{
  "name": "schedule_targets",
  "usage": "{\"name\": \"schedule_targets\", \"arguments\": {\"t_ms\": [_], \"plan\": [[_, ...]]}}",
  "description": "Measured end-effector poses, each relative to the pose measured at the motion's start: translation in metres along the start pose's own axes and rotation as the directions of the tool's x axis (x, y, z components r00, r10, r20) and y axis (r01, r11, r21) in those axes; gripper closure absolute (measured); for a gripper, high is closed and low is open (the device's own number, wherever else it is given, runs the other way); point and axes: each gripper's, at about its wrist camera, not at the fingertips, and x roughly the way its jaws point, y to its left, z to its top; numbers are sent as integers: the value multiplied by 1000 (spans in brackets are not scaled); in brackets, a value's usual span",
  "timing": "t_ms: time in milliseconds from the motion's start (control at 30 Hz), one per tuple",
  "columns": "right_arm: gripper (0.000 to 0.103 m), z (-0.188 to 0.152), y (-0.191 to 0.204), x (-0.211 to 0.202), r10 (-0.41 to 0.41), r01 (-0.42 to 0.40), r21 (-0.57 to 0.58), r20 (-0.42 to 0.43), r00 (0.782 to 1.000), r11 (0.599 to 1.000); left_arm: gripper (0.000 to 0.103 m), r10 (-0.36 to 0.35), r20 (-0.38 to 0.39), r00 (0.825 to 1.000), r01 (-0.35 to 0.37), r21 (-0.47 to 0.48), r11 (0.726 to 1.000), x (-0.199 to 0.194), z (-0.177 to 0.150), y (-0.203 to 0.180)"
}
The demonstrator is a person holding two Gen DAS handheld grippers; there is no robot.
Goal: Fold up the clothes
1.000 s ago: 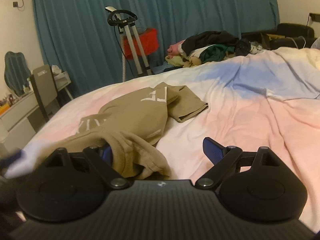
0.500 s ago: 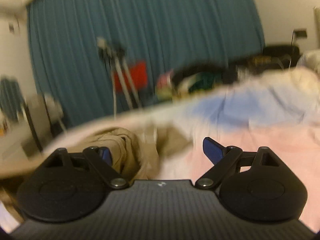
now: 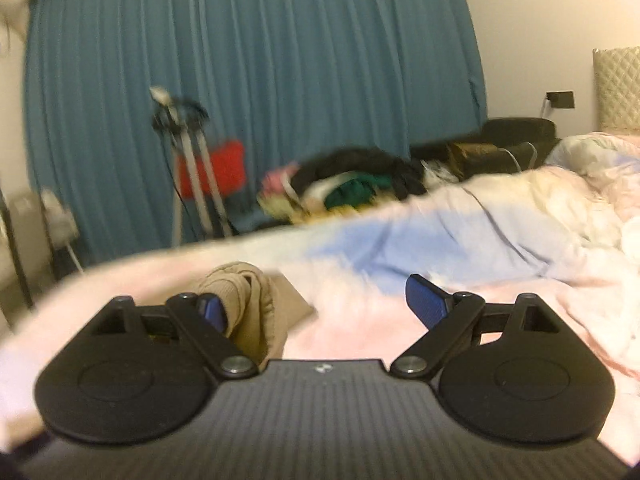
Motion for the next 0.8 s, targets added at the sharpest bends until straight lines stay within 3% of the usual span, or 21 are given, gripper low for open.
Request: {"name": "schedule_targets", "arguments": {"t_ms": [133,200,300,400,500,567,733,800], "plan": [[13,-9,7,1,-37,36,-52,-19,999,998,0,40,99,994,-28,-124,992,-19,7,24],[13,-8,13,-10,-40,41,-87,12,999,995,0,53,154,987,-18,-222,975,-32,13,40],[13,5,24,-47,-13,34,-168,125,992,985,0,95,277,956,10,-354,935,-61,25,67],[13,42,29,-93,34,2,-149,240,970,989,0,130,383,915,55,-437,898,-96,46,93],[13,89,32,-133,66,-21,-142,318,946,990,0,133,487,863,126,-463,878,-141,81,120],[13,130,27,-161,85,-53,-99,356,931,994,0,125,554,823,165,-444,881,-172,108,134],[13,225,16,-231,118,-111,-44,458,881,993,0,130,719,683,182,-340,922,-265,179,165],[13,260,12,-261,137,-134,-42,502,854,990,0,129,762,634,186,-312,932,-299,204,177]]}}
